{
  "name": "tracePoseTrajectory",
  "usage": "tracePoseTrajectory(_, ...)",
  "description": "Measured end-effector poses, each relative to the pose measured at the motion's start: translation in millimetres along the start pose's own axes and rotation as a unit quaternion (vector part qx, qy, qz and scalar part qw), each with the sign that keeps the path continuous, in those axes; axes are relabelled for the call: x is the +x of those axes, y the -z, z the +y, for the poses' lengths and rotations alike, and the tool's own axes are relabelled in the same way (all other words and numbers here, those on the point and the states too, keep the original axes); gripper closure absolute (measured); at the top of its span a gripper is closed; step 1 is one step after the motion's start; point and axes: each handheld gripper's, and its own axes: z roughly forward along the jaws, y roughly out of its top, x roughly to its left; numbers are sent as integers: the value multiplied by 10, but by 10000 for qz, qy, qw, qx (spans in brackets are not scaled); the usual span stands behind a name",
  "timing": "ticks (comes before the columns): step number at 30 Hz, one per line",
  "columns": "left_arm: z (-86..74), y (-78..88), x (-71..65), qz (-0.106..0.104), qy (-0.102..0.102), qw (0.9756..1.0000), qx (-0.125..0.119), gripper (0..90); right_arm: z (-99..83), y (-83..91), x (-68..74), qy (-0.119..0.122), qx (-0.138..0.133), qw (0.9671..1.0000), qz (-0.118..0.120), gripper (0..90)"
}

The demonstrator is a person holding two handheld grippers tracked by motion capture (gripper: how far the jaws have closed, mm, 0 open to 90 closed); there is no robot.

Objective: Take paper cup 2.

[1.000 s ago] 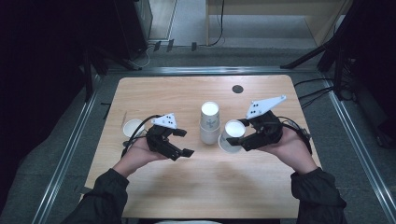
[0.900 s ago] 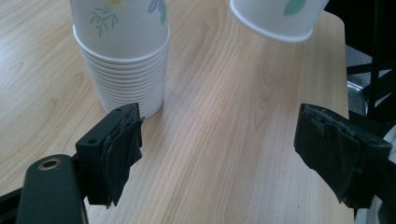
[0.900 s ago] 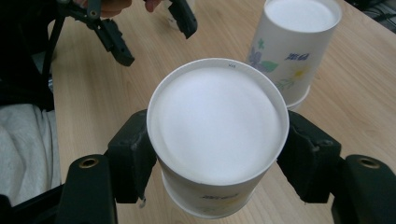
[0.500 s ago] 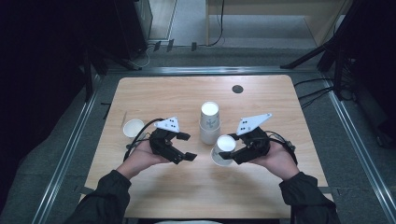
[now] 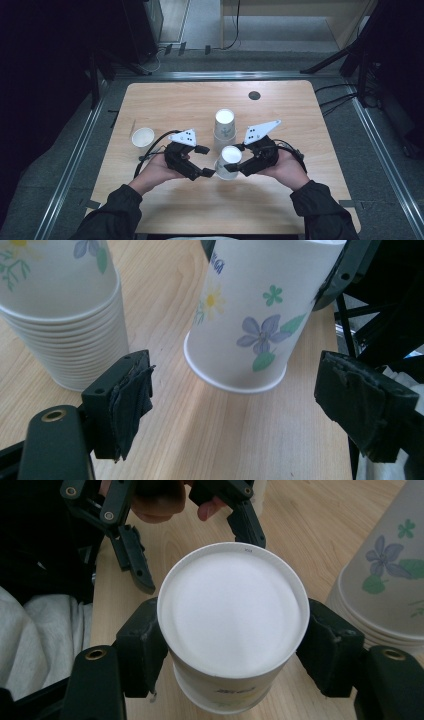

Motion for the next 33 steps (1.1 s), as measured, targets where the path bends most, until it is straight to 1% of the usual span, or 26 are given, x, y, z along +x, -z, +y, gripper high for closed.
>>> tracePoseTrajectory(3, 4, -14, -19, -14, -28, 10000, -33, 156, 33, -20, 17, 34, -34, 10000, 56, 336)
tracePoseTrajectory(5, 0, -27, -29, -59, -18, 10000, -71, 156, 69, -45, 37, 61, -61, 9999, 118, 336)
tracePoseTrajectory(8, -4, -43, -52, -71, -78, 9999, -40, 156, 95, -68, 49, 95, -85, 9998, 163, 336)
tracePoseTrajectory(12, -16, -46, -79, -85, -71, 9999, -94, 156, 138, -105, 62, 118, -117, 9996, 245, 336)
tracePoseTrajectory(13, -20, -44, -79, -126, -40, 9999, -108, 156, 145, -110, 60, 136, -117, 9995, 273, 336)
tracePoseTrajectory(15, -30, -39, -89, -93, -37, 9999, -117, 157, 162, -121, 66, 118, -153, 9993, 325, 337)
tracePoseTrajectory(19, -39, -24, -91, -126, -9, 9998, -165, 157, 194, -134, 66, 89, -233, 9988, 431, 337)
tracePoseTrajectory(21, -41, -20, -93, -121, -7, 9997, -204, 157, 201, -144, 66, 79, -223, 9986, 466, 337)
tracePoseTrajectory(24, -43, -28, -97, -147, -39, 9997, -165, 161, 206, -164, 72, 75, -200, 9985, 501, 337)
tracePoseTrajectory(27, -46, -40, -113, -125, -140, 9997, -146, 161, 208, -175, 77, 73, -184, 9986, 495, 337)
tracePoseTrajectory(28, -45, -42, -118, -124, -153, 9997, -162, 166, 208, -175, 80, 82, -187, 9986, 491, 337)
tracePoseTrajectory(30, -47, -35, -122, -128, -151, 9996, -189, 228, 211, -173, 80, 58, -226, 9983, 529, 337)
tracePoseTrajectory(33, -48, -20, -115, -134, -148, 9996, -219, 243, 215, -172, 79, 63, -248, 9982, 538, 337)
